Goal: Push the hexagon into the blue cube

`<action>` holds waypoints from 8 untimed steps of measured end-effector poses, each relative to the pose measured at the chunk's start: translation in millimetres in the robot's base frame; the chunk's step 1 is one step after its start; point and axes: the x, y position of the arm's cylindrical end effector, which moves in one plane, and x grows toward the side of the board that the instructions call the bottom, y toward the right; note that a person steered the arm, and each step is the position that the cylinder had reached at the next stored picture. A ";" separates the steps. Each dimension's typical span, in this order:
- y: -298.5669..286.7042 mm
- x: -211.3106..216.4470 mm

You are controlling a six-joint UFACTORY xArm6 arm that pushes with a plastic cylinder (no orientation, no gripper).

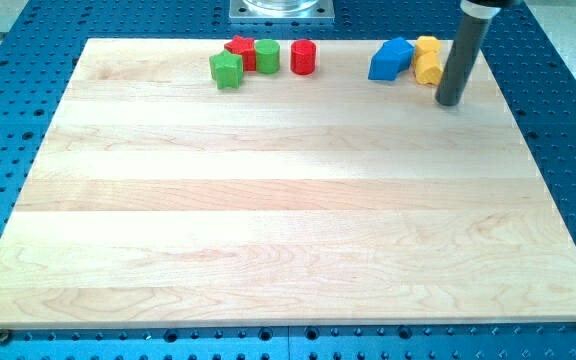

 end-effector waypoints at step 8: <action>-176.7 -35.6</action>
